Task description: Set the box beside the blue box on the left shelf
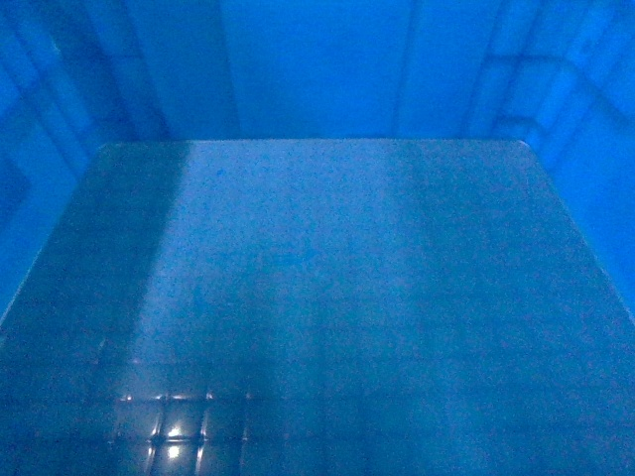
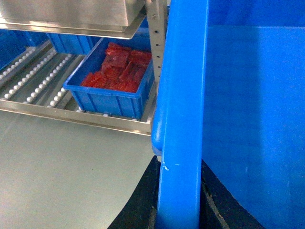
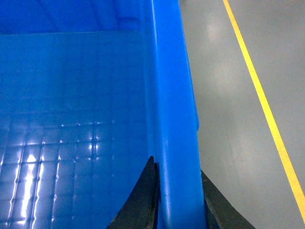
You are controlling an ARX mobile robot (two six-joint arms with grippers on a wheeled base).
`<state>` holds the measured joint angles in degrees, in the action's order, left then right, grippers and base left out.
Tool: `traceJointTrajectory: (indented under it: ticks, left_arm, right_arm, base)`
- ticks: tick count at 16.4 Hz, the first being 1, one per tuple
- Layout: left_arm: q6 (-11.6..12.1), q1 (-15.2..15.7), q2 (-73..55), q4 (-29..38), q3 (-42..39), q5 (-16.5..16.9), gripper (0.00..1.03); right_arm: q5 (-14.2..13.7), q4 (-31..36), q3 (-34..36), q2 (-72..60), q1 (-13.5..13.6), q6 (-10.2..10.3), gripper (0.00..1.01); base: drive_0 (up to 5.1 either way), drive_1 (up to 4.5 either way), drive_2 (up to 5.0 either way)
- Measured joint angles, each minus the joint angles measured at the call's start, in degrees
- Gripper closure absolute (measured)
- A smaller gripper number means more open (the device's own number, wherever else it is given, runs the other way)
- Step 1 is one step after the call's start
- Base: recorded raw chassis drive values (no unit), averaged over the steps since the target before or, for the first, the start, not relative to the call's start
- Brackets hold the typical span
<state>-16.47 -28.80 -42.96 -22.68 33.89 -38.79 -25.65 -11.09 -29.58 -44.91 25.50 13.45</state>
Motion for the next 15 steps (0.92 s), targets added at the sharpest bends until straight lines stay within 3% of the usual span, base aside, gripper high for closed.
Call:
traceJointTrajectory:
  ticks: [15]
  left_arm:
    - [-0.02, 0.00, 0.13, 0.00, 0.00, -0.02, 0.89]
  right_arm:
    - [0.02, 0.15, 0.00, -0.02, 0.00, 0.02, 0.90]
  base:
    - [-5.0, 2.45, 2.4]
